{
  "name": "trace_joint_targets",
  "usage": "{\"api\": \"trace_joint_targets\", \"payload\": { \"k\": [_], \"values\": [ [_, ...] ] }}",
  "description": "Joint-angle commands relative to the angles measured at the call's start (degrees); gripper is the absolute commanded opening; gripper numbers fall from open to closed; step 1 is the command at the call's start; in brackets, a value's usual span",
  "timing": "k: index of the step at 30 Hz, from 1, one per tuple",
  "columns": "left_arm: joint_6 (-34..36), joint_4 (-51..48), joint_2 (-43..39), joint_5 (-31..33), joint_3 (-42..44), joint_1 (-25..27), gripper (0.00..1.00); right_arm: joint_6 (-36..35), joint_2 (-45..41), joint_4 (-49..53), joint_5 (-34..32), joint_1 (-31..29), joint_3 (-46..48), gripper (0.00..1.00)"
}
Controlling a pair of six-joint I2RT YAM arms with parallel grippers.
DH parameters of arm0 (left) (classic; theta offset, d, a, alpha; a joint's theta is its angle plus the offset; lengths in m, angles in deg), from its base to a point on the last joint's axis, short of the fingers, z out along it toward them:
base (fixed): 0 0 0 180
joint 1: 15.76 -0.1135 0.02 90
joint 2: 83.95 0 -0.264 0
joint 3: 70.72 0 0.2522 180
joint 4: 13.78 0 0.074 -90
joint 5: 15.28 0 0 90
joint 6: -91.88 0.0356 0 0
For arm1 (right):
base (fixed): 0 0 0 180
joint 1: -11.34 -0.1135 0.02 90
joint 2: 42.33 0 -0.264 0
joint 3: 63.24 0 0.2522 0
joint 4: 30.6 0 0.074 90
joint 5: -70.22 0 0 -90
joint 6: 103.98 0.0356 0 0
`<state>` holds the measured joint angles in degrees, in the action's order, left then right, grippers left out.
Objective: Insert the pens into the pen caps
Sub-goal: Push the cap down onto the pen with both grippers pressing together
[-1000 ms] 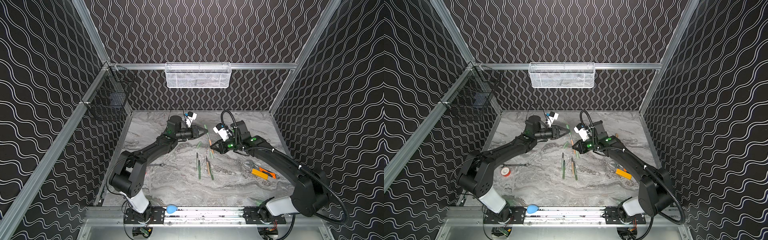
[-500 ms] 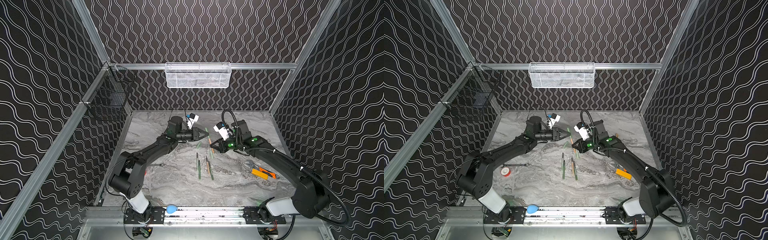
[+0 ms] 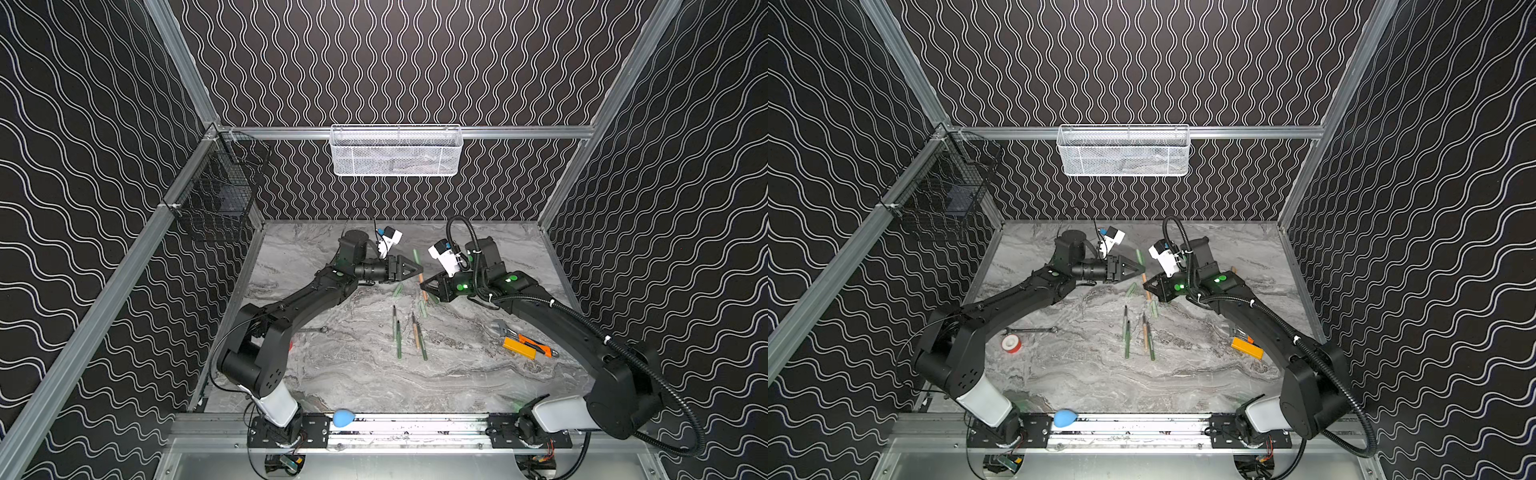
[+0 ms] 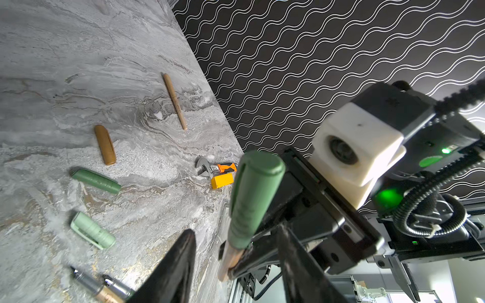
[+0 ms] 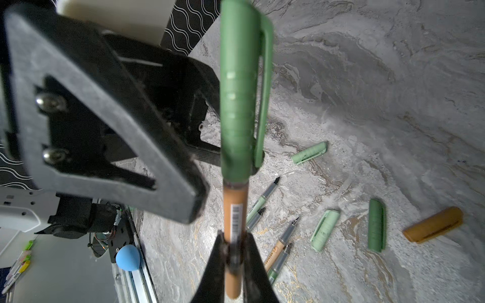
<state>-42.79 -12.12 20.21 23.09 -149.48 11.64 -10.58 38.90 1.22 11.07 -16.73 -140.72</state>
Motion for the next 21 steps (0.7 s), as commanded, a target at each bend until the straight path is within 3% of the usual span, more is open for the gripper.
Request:
{"api": "trace_joint_targets", "payload": {
  "k": [1,16,21],
  "values": [
    [-0.1,2.2,0.5,-0.7,-0.8,0.0,0.48,-1.0,-0.8,-1.2,1.2,-0.2,-0.2,0.07],
    [0.4,2.6,0.5,-0.4,-0.5,1.2,0.17,1.4,-0.5,-2.8,2.3,-1.0,-0.9,0.09],
    [-0.4,4.2,-0.2,-0.2,0.2,1.2,0.12,4.4,0.5,-5.0,4.7,-1.0,-0.6,0.16]
  ]
}}
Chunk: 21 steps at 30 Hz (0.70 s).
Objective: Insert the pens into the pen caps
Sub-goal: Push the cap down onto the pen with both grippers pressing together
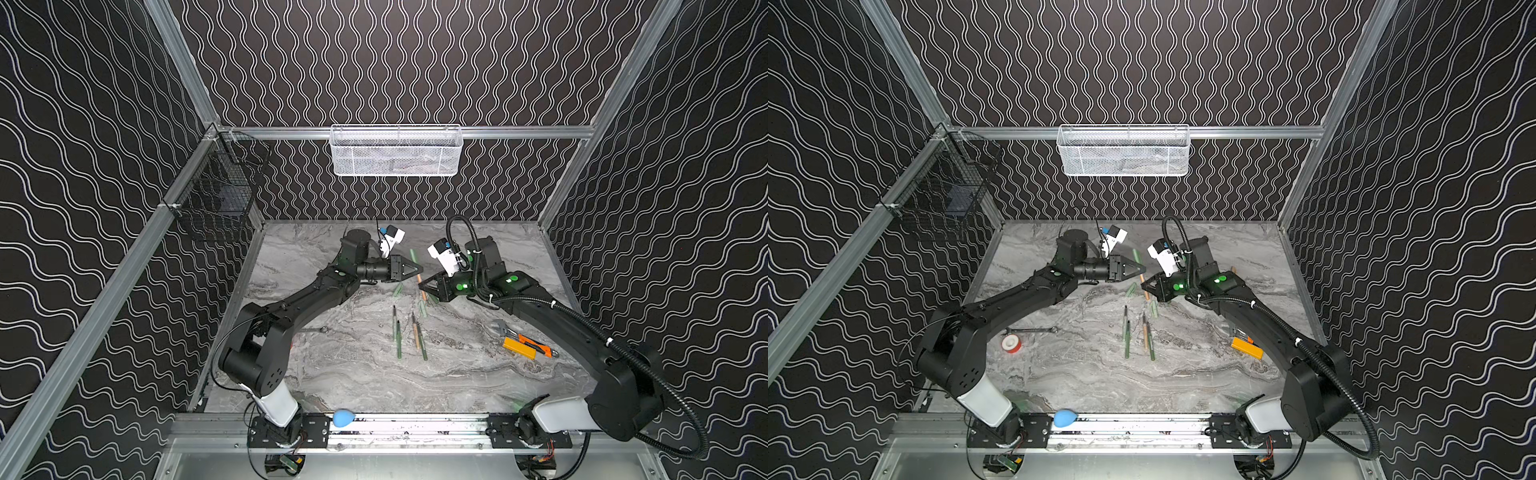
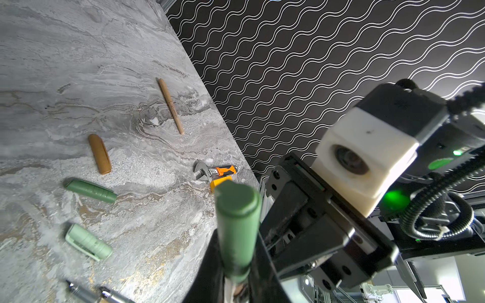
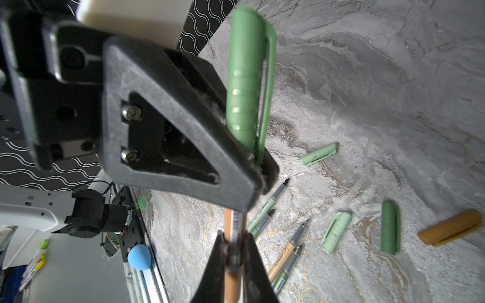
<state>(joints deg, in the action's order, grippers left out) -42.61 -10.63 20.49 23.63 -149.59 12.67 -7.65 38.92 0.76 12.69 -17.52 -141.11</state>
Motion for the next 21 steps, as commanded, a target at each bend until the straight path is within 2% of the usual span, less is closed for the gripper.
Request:
{"api": "trace_joint_targets", "payload": {
  "k": [1,7,12,15,21],
  "values": [
    [-0.9,3.2,-0.6,-0.7,0.5,0.2,0.11,2.1,0.6,-5.2,3.4,-0.2,0.0,0.17],
    [-0.9,3.8,-1.9,-0.4,1.4,0.2,0.09,3.3,2.3,-6.2,4.5,-0.2,-0.1,0.24],
    [-1.8,4.8,-2.2,-0.3,2.0,0.2,0.14,3.6,3.2,-5.8,4.6,-0.2,-0.5,0.13],
    [-2.8,5.8,-2.2,-0.3,2.3,0.1,0.22,3.8,3.1,-5.5,4.5,-0.2,-0.3,0.1],
    [-4.3,6.9,-2.0,0.3,2.9,-0.6,0.66,2.9,2.3,-5.1,5.3,-0.2,-0.1,0.07]
  ]
}}
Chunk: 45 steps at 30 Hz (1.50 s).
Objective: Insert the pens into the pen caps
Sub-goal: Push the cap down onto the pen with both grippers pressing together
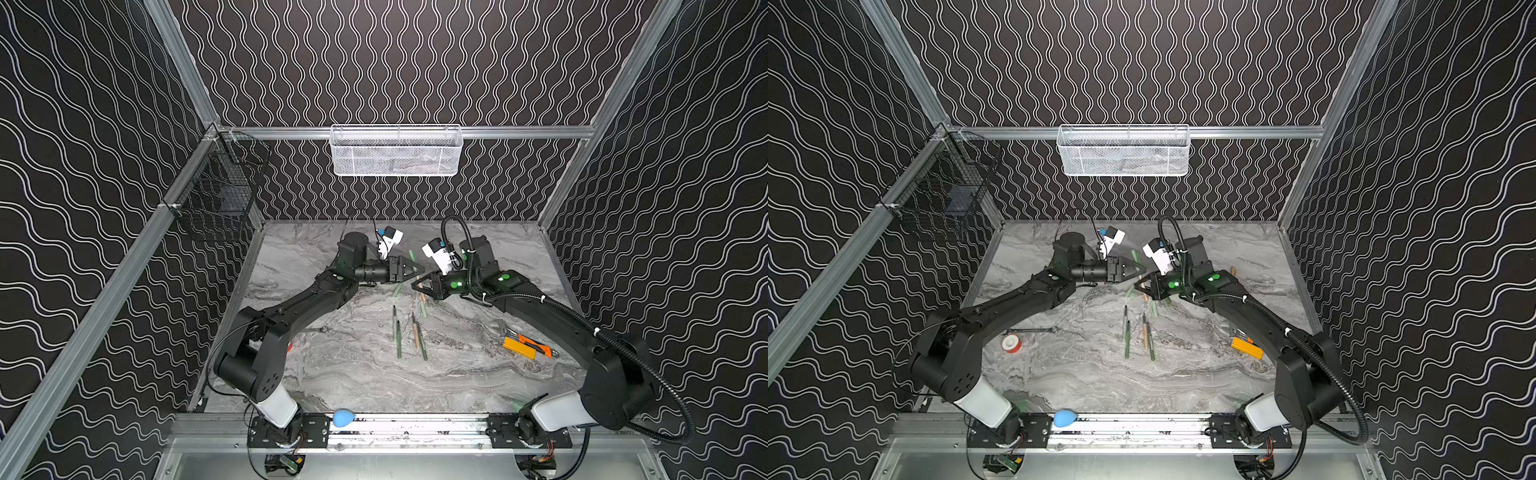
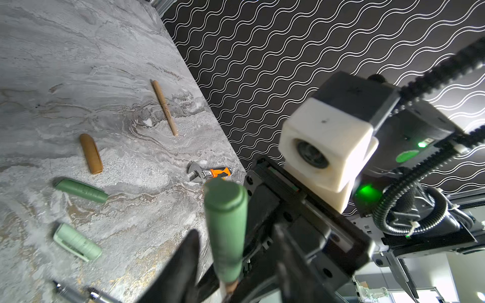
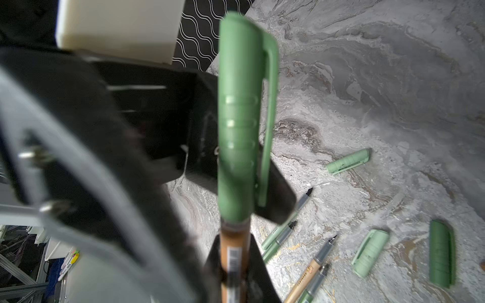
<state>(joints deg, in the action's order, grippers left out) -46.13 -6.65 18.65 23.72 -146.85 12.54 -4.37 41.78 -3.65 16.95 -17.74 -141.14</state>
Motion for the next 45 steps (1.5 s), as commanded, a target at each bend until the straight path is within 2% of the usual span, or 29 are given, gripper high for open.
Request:
{"api": "trace_joint_targets", "payload": {
  "k": [1,3,8,13,20,24,30,40,45],
  "values": [
    [-0.6,2.6,-0.2,0.4,0.2,-0.7,0.72,-0.6,-0.7,-0.6,1.4,0.1,-0.1,0.07],
    [0.0,1.7,-0.3,0.6,0.1,-1.3,0.79,-0.8,-1.0,-0.5,2.0,0.1,0.1,0.07],
    [1.5,-0.4,-0.4,0.7,-1.2,-3.1,0.78,-1.3,-1.3,-0.2,2.6,0.1,0.2,0.06],
    [5.1,-6.1,0.1,1.1,-4.4,-4.0,0.67,-2.0,-1.4,0.7,1.5,0.0,0.1,0.06],
    [5.0,-5.8,1.6,0.0,-6.4,-4.1,0.49,-2.5,-1.1,1.3,1.2,-0.1,-0.6,0.06],
    [4.7,-5.2,2.3,-0.8,-6.9,-4.0,0.44,-2.7,-0.7,1.5,1.5,0.0,-1.2,0.06],
    [4.4,-4.4,2.9,-3.2,-7.4,-3.9,0.25,-3.3,0.0,2.1,1.7,-0.1,-2.5,0.05],
    [6.3,-7.4,2.8,-6.7,-7.5,-3.3,0.0,-3.4,1.5,3.2,0.5,-0.1,-4.8,0.0],
    [7.2,-9.0,2.6,-9.2,-7.0,-2.9,0.0,-4.1,2.2,2.8,0.0,-0.1,-6.4,0.0]
  ]
}}
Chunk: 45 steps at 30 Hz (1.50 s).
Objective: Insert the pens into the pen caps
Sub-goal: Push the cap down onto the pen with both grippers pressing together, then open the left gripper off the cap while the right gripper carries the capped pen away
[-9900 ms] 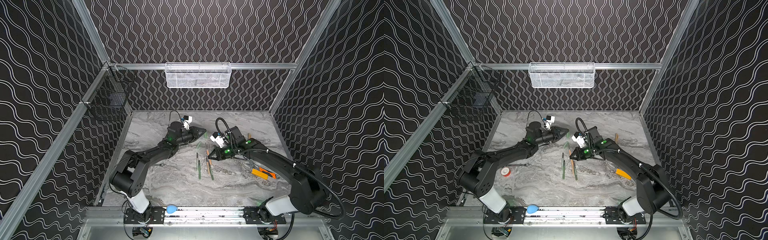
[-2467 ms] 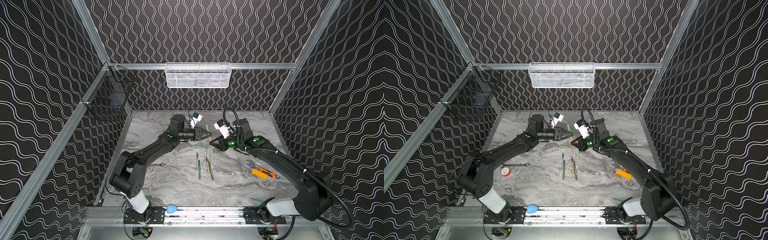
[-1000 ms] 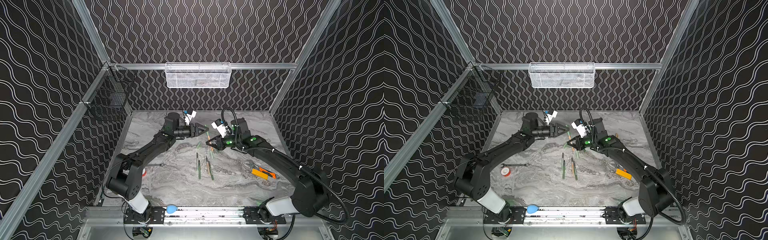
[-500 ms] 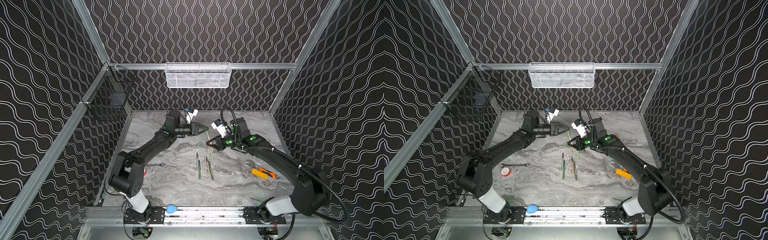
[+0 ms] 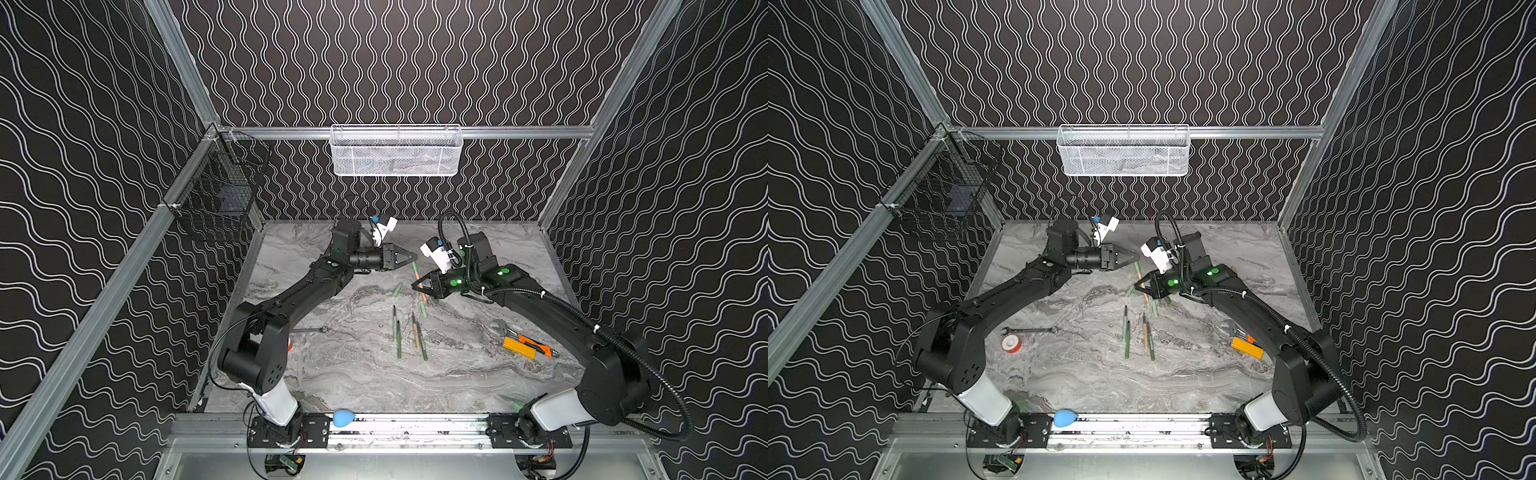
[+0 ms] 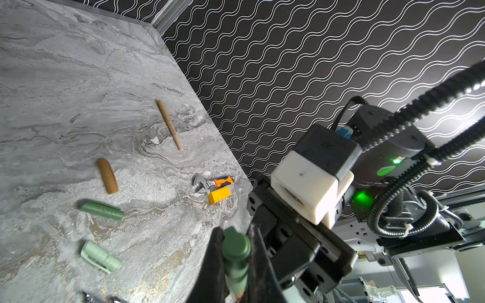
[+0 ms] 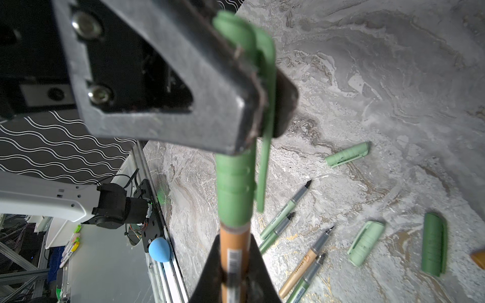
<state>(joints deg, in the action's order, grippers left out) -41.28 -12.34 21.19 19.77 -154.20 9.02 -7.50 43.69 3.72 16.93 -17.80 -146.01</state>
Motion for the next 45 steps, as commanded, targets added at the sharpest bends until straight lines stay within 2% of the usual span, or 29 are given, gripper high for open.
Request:
{"api": "trace_joint_targets", "payload": {
  "k": [1,8,15,22,26,32,35,37,40,41,43,45],
  "values": [
    [2.7,-4.0,0.0,-6.0,0.4,0.7,0.0,-1.0,0.5,-4.8,0.0,0.0,-2.0,0.0],
    [9.8,-13.9,-0.6,-8.3,-1.0,0.8,0.0,-0.9,2.5,-6.5,-1.4,0.0,-5.8,0.0],
    [10.4,-14.8,-0.5,-11.1,0.0,0.7,0.0,-1.3,2.1,-10.4,-6.3,-0.1,-6.8,0.0],
    [-0.8,-0.5,-0.8,-14.9,4.1,-0.8,0.0,-0.7,0.1,-15.3,-9.9,0.0,-5.2,0.0],
    [9.2,-13.8,-1.3,-14.2,1.2,-0.9,0.0,-0.1,-0.7,-16.9,-10.0,0.0,-4.8,0.0],
    [7.8,-12.8,-0.8,-15.2,0.4,-0.9,0.0,0.7,0.9,-16.0,-7.4,0.0,-5.9,0.0],
    [4.3,-9.0,-0.6,-14.9,0.4,-1.5,0.13,0.0,1.7,-13.3,-5.1,0.1,-6.3,0.0],
    [-3.2,0.7,-0.6,-14.5,2.3,-2.9,0.28,-0.9,2.2,-10.5,-3.9,0.1,-6.1,0.0],
    [-18.4,20.9,0.2,-13.6,6.3,-6.5,0.56,-1.8,2.5,-5.4,-3.8,0.7,-5.4,0.0],
    [-22.6,26.4,0.7,-13.1,7.3,-7.9,0.72,-1.6,2.3,-4.2,-4.2,1.1,-4.6,0.0],
    [-27.6,33.2,1.3,-12.5,8.6,-10.0,0.98,-0.9,1.9,-2.6,-4.9,2.0,-3.2,0.0],
    [-28.3,34.4,1.3,-12.3,9.2,-11.5,0.99,-0.4,1.9,-0.2,-6.8,2.8,-2.7,0.0]
  ]
}}
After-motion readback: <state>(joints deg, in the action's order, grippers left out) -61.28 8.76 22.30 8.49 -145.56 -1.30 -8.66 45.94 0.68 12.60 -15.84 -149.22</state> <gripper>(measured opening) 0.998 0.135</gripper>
